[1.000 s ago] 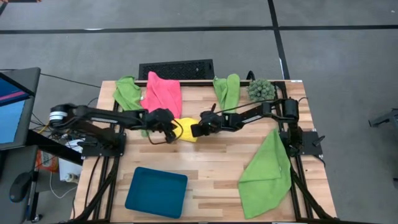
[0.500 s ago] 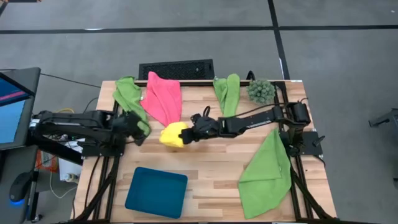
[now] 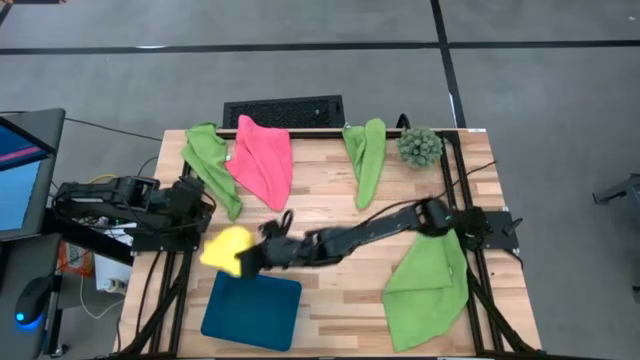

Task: Fold microfiber towels
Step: Put the yellow microfiber cloth into the blue bin

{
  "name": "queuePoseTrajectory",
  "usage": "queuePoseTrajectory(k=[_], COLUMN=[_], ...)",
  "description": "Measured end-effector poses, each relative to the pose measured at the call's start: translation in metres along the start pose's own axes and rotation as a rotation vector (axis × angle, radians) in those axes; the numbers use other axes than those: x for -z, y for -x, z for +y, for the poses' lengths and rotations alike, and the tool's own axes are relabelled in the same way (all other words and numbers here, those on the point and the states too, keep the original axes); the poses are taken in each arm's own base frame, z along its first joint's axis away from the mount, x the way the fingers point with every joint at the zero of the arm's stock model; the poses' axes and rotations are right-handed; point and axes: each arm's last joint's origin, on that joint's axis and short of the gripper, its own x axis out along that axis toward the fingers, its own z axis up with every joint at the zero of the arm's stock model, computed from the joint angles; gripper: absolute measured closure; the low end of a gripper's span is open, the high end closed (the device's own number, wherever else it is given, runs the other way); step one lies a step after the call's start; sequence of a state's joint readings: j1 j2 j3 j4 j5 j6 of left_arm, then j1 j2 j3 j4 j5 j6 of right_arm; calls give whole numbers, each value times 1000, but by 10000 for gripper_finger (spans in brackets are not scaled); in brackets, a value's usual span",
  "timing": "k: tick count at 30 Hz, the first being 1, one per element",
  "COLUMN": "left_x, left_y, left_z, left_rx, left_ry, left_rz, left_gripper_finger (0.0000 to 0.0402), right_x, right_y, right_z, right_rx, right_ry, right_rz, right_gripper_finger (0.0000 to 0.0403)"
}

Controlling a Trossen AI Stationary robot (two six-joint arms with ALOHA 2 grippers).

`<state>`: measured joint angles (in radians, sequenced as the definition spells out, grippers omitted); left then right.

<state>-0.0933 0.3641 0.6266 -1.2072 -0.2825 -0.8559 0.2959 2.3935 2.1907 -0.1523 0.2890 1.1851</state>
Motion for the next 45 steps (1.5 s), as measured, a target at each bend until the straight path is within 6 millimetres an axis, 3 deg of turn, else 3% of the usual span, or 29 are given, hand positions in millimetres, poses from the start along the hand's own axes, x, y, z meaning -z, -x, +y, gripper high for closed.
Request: queuePoseTrajectory(k=[7,14,23,31,37,45], left_x=[0,0,0,0,-1,-1], left_y=[1,1,1,1,0,0], left_z=[0,0,0,0,0,0], left_rx=[17,16,13,10,0,-4], left_ry=[-43,-49,-55,-55,-55,-53], left_rz=[3,2,-3,-7,-18,-21], left_gripper_finger=[401,401,401,401,401,401], right_x=[52,89,87,56,71,115], right_y=[-12,0,-1,-14,-8,-28], right_z=[-3,-10,-15,-1,4,-33], right_rx=[69,195,233,8,-1,86], right_ry=[-90,-95,-79,-47,-18,-55], right_rz=[97,211,245,157,185,254], right_gripper_finger=[385,383,383,383,379,379])
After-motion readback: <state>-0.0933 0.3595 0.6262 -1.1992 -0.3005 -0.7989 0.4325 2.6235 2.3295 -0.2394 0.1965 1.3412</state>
